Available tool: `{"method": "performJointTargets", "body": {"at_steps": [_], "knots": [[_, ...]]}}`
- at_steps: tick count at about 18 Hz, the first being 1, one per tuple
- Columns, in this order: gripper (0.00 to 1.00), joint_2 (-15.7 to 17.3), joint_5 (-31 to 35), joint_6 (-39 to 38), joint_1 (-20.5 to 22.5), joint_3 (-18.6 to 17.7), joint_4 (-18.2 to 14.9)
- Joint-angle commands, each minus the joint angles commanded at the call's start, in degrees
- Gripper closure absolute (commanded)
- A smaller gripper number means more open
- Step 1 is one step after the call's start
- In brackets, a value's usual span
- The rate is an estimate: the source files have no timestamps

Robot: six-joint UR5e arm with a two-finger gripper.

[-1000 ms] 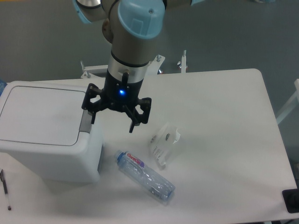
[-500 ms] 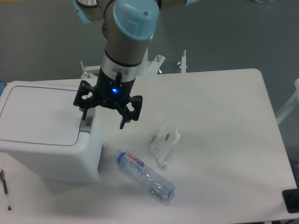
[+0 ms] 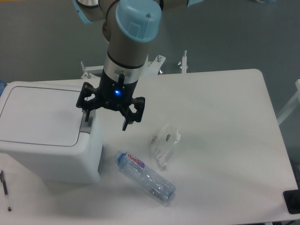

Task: Open the trash can
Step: 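Lower the gripper and press down on the grey lid button, then hold the gripper on the button while the lid swings open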

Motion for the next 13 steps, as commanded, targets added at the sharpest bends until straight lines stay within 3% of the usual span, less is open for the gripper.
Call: {"method": "performJointTargets", "body": {"at_steps": [13], "knots": [[0.0, -0.18, 0.79, 0.26, 0.0, -0.53, 0.09]]}}
